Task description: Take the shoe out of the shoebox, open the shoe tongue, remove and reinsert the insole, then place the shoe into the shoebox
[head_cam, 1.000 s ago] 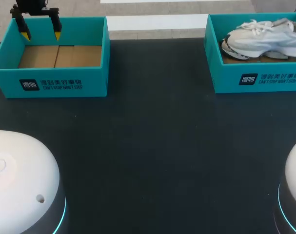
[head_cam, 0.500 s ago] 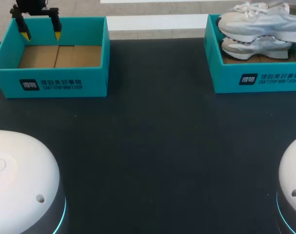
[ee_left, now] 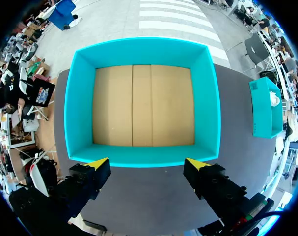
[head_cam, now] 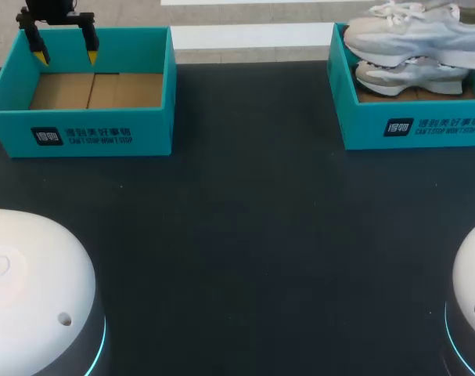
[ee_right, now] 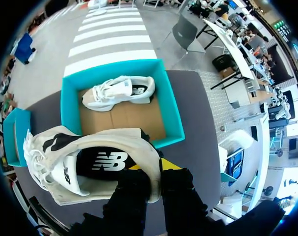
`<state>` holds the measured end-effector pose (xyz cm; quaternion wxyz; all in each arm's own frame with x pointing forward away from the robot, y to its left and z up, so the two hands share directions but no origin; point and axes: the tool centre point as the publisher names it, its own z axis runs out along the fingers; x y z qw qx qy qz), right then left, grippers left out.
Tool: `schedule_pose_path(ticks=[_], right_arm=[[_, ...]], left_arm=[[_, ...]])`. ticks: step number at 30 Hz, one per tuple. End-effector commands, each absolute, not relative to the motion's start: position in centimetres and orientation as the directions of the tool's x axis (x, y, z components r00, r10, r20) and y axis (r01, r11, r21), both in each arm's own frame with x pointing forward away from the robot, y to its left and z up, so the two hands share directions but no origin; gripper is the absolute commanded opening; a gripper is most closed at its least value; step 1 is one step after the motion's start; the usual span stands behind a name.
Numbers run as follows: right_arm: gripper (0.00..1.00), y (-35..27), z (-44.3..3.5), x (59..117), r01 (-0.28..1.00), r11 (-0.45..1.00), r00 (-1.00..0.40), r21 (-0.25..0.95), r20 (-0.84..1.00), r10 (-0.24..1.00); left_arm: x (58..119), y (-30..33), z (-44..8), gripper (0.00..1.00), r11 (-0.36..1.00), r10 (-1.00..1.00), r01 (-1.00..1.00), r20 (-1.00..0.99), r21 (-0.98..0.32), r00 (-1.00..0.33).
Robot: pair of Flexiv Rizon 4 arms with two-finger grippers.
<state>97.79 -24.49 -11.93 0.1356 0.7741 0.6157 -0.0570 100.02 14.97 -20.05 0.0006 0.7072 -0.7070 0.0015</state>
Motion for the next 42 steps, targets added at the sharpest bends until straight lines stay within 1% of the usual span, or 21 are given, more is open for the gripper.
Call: schedule_pose_path(ticks=[1, 10, 16, 21, 24, 29, 30, 37, 39, 40, 42], right_arm=[[0.00, -19.5, -11.6, 92.5, 0.962, -0.185, 0.240, 0.198, -0.306, 0.921], [0.00, -10.1, -13.1, 85.4, 0.963, -0.197, 0.246, 0.183, -0.301, 0.922], [0.00, -5.5, -14.2, 80.4, 0.959, -0.221, 0.267, 0.178, -0.304, 0.914], [0.00, -1.1, -15.9, 76.8, 0.967, -0.206, 0.245, 0.152, -0.322, 0.915], [0.00, 1.3, -17.1, 75.2, 0.968, -0.207, 0.242, 0.143, -0.292, 0.926], [0.00, 4.0, -19.8, 73.8, 0.972, -0.205, 0.230, 0.119, -0.261, 0.938], [0.00, 4.4, -20.5, 73.7, 0.976, -0.185, 0.209, 0.112, -0.267, 0.941], [0.00, 5.2, -26.1, 73.5, 0.982, -0.161, 0.182, 0.100, -0.261, 0.948], [0.00, 5.4, -27.4, 73.5, 0.981, -0.161, 0.184, 0.109, -0.251, 0.950], [0.00, 5.5, -28.0, 73.5, 0.976, -0.177, 0.207, 0.130, -0.277, 0.938], [0.00, 5.9, -29.7, 73.5, 0.975, -0.186, 0.212, 0.126, -0.244, 0.946]], left_arm=[[100.0, 15.0, -20.0, 1.00, 0.000, -1.000, -1.000, 0.002, -0.001, 0.000], [100.0, 15.0, -20.0, 1.00, 0.000, -1.000, -1.000, 0.002, -0.001, 0.000], [100.0, 15.0, -20.0, 1.00, 0.000, -1.000, -1.000, 0.002, -0.001, 0.000], [100.0, 15.0, -20.0, 1.00, 0.000, -1.000, -1.000, 0.002, -0.001, 0.000], [100.0, 15.0, -20.0, 1.00, 0.000, -1.000, -1.000, 0.002, -0.001, 0.000], [100.0, 15.0, -20.0, 1.00, 0.000, -1.000, -1.000, 0.002, -0.001, 0.000], [100.0, 15.0, -20.0, 1.00, 0.000, -1.000, -1.000, 0.002, -0.001, 0.000], [100.0, 15.0, -20.0, 1.00, 0.000, -1.000, -1.000, 0.002, -0.001, 0.000], [100.0, 15.0, -20.0, 1.00, 0.000, -1.000, -1.000, 0.002, -0.001, 0.000], [100.0, 15.0, -20.0, 1.00, 0.000, -1.000, -1.000, 0.002, -0.001, 0.000], [100.0, 15.0, -20.0, 1.00, 0.000, -1.000, -1.000, 0.002, -0.001, 0.000]])
